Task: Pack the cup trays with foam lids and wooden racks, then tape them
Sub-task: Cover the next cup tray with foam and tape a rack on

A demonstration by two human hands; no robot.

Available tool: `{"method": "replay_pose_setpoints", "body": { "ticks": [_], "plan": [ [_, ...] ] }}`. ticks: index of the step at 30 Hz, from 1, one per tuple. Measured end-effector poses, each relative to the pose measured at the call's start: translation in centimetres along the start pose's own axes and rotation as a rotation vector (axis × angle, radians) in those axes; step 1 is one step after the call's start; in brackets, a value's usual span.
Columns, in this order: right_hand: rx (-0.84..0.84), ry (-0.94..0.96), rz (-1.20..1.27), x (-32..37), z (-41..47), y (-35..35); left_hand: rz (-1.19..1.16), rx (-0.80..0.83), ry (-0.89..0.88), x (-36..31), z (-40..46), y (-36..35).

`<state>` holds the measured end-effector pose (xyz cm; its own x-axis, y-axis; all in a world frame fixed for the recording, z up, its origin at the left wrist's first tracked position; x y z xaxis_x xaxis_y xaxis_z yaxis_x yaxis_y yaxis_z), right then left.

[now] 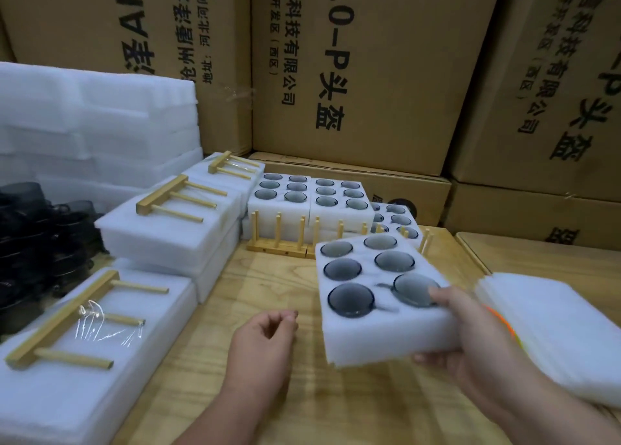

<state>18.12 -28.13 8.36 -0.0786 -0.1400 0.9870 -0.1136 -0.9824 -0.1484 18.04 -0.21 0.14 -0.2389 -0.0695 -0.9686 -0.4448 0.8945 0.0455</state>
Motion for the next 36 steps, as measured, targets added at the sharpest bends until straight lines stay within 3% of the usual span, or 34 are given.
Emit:
{"method": "replay_pose_setpoints", "body": {
  "ticks": [6,10,13,21,27,33,36],
  "plan": [
    [0.031,-0.107,-0.056,-6.0,-2.9,-0.3,-0.078,0.025,0.101,0.7,0.5,0.8],
    [0.151,-0.077,-0.328,-6.7,-3.6,0.6,-0.038,0.057,0.11,1.0,0.4,0.5],
    [0.114,-0.029,-0.432,-6.2,-2.7,2.6,-0.015,0.051,0.113,1.1,0.4,0.4],
    [0.283,-0.034,-0.303,-6.8,0.1,-0.2,0.037,0.07,0.076,0.6,-0.1,0.0],
    [0.361,0.01,-0.455,-7.1,0.6,-0.1,0.087,0.063,0.032,0.3,-0.4,-0.2],
    [0.228,0.279,-0.747,-0.5,1.5,3.9,0.103,0.061,-0.002,0.2,-0.3,-0.3],
    [0.063,0.332,-0.797,3.1,3.3,7.9,0.083,0.07,-0.011,0.2,-0.6,-0.4]
  ]
}}
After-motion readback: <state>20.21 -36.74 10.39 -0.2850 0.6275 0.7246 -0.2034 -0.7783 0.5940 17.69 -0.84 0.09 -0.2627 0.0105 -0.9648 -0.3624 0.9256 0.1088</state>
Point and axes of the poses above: each hand's wrist, its own z-axis towards the middle knuckle, its own y-axis out of the back of the hand, x = y × z, the point moved 10 cm from there along z, towards the middle knuckle, and after that the axes turned 12 degrees about y, right-handed, at the moved point
